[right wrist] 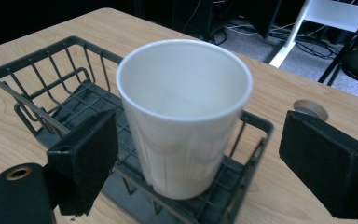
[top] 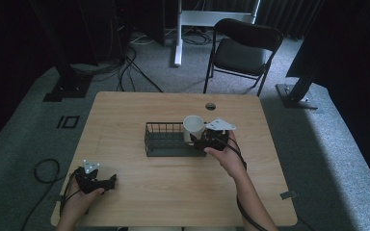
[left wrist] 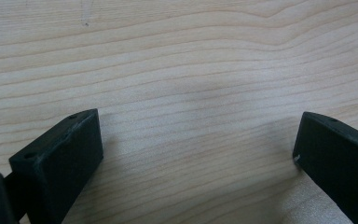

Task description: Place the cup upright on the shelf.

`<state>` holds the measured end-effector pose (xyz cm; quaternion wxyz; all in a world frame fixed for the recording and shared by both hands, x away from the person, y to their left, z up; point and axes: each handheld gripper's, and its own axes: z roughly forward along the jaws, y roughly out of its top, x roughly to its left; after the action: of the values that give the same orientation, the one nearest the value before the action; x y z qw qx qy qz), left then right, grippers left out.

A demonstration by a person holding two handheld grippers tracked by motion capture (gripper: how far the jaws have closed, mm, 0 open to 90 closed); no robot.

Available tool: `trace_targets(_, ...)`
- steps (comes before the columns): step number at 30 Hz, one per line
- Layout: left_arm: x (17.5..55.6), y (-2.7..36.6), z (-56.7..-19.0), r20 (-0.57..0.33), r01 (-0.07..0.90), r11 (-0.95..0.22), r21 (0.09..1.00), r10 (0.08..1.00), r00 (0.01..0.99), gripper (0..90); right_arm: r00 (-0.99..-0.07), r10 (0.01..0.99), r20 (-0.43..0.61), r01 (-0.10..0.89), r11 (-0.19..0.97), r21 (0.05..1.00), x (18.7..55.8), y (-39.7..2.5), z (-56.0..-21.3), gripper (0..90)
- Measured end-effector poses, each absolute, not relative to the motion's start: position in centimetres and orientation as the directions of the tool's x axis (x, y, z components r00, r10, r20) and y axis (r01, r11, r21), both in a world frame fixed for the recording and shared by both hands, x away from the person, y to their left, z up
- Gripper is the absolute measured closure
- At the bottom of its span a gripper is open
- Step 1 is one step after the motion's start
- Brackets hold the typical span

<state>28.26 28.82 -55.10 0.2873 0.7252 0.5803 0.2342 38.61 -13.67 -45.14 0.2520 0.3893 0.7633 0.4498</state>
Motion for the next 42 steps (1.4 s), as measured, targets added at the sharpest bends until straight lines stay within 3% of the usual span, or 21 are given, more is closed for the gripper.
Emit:
trace_targets(25,28.3,28.8,-55.1,0.006,0.707,-0.161,0.689,0.976,0.217,1.8,-0.485,0.874,-0.036,0.370,0.242,0.897,36.3,-19.0,-47.0,11.7)
trace_targets(42,28.3,28.8,-55.1,0.006,0.706,-0.161,0.689,0.976,0.216,1.8,-0.405,0.914,-0.027,0.434,0.218,0.874,35.6,-22.1,-50.3,11.7)
